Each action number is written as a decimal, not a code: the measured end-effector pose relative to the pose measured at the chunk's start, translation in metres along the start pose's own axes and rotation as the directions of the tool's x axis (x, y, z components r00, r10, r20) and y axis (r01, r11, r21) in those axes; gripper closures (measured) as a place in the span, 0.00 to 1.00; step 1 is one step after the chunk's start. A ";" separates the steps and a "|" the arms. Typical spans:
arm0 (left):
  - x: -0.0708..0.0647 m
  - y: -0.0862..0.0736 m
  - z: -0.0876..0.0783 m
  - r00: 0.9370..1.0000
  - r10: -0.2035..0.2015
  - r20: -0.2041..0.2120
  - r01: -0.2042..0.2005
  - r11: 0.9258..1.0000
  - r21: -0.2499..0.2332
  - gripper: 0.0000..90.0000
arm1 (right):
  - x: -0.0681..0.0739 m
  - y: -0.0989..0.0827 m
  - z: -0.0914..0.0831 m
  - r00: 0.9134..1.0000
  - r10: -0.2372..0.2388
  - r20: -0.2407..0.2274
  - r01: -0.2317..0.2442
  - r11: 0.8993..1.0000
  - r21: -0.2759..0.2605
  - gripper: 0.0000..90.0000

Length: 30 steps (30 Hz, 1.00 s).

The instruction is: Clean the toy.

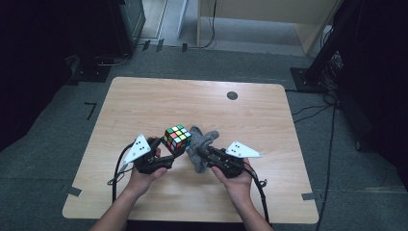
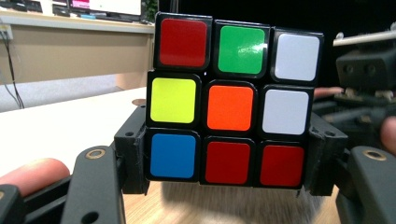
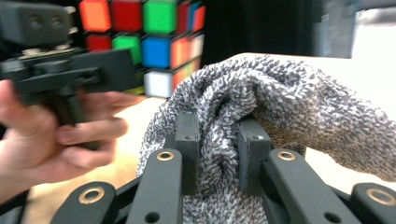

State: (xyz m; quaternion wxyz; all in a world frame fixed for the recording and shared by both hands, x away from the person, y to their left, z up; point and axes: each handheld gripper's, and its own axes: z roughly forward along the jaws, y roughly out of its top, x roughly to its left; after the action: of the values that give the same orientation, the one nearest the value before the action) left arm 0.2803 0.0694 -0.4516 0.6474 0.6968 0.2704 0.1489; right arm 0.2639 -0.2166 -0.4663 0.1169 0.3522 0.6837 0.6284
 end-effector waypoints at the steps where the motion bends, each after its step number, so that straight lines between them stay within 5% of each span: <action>1: 0.000 -0.001 0.001 1.000 0.008 -0.003 -0.008 1.000 0.007 0.38 | -0.003 0.002 -0.003 1.000 -0.003 0.020 0.003 1.000 -0.011 0.83; 4: -0.003 -0.004 0.005 0.998 0.062 -0.015 -0.062 0.997 0.055 0.38 | -0.007 0.013 -0.015 0.997 -0.020 0.073 0.022 0.999 -0.038 0.83; 7: -0.008 -0.011 0.016 0.989 0.147 -0.023 -0.140 0.969 0.204 0.38 | -0.003 0.029 -0.028 0.996 -0.031 0.085 0.039 0.996 -0.086 0.83; 9: -0.012 -0.016 0.022 0.984 0.178 -0.016 -0.168 0.953 0.254 0.38 | 0.003 0.033 -0.029 0.997 -0.049 0.067 0.055 0.995 -0.089 0.83; 11: -0.020 -0.019 0.027 0.977 0.211 0.010 -0.206 0.938 0.280 0.38 | 0.010 0.032 -0.024 0.997 -0.072 0.038 0.074 0.995 -0.065 0.83; 13: -0.026 -0.019 0.028 0.971 0.236 0.028 -0.234 0.931 0.281 0.38 | 0.015 0.028 -0.017 0.997 -0.083 0.013 0.083 0.996 -0.026 0.83; 18: -0.027 -0.016 0.023 0.969 0.246 0.025 -0.245 0.938 0.246 0.38 | 0.007 0.016 -0.010 1.000 -0.022 -0.014 0.022 0.999 -0.025 0.83; 22: -0.026 -0.015 0.020 0.969 0.244 0.028 -0.244 0.943 0.225 0.38 | -0.003 0.013 -0.011 1.000 0.009 0.022 -0.008 1.000 -0.009 0.83; 28: -0.026 -0.013 0.020 0.975 0.221 0.030 -0.222 0.952 0.210 0.38 | -0.003 0.017 -0.015 0.999 0.005 0.048 -0.005 1.000 -0.002 0.83; 30: -0.026 -0.014 0.022 0.974 0.225 0.031 -0.226 0.947 0.228 0.38 | 0.004 0.021 -0.015 0.999 -0.012 0.033 0.012 1.000 -0.003 0.83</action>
State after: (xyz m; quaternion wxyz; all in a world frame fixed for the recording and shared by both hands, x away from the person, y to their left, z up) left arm 0.2689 0.0367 -0.4643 0.5417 0.7937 0.2029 0.1881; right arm 0.2591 -0.2270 -0.4424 0.1325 0.3585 0.6826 0.6229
